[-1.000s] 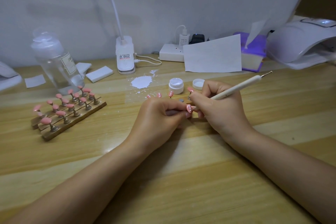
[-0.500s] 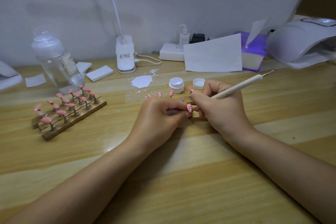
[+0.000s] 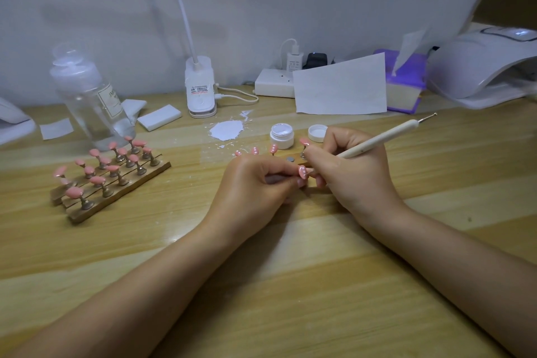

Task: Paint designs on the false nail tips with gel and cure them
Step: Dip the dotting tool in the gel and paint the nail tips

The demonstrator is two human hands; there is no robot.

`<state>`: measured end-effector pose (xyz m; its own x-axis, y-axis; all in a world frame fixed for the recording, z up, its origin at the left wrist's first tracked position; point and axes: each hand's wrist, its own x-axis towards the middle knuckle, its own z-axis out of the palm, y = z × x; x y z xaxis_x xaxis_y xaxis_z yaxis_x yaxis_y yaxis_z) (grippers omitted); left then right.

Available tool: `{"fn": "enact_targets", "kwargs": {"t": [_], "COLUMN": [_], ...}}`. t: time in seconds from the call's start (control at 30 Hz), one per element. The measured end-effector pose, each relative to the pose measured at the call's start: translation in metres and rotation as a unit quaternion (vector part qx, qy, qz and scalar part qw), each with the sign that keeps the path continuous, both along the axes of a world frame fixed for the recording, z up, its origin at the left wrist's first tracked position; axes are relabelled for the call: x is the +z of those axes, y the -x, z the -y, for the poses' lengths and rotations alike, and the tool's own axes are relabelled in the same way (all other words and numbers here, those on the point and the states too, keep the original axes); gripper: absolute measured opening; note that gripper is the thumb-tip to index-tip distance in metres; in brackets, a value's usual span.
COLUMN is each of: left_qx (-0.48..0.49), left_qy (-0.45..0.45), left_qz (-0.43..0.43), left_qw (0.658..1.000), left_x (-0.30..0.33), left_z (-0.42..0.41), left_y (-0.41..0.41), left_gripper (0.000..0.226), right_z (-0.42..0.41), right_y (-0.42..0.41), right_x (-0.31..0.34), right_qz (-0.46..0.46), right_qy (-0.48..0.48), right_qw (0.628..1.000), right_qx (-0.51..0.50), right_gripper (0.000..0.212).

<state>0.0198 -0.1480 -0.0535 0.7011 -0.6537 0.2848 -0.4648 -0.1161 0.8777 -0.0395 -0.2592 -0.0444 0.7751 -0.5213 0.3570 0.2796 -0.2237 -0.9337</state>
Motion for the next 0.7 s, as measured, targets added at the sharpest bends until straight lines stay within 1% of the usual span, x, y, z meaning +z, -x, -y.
{"fn": "enact_targets", "kwargs": {"t": [0.13, 0.27, 0.37, 0.7], "left_qx": [0.005, 0.0, -0.001, 0.0], "left_qy": [-0.005, 0.0, 0.002, -0.002], "left_qz": [0.011, -0.006, -0.002, -0.001], "left_qw": [1.0, 1.0, 1.0, 1.0], "left_x": [-0.0004, -0.0009, -0.0007, -0.0014], "left_z": [-0.0005, 0.0001, 0.0003, 0.0002], "left_y": [-0.0006, -0.0006, -0.0003, -0.001], "left_gripper": [0.014, 0.015, 0.013, 0.015], "right_z": [0.0006, 0.0014, 0.0025, 0.0023], "right_y": [-0.0003, -0.0016, -0.0021, -0.0019], "right_x": [-0.0003, -0.0017, -0.003, -0.0031], "right_qz": [0.002, -0.002, -0.004, -0.003], "right_qy": [0.001, 0.013, 0.02, 0.018], "right_qw": [1.0, 1.0, 0.999, 1.0], "right_qx": [-0.008, -0.013, -0.026, -0.018], "right_gripper": [0.043, 0.042, 0.043, 0.043]}}
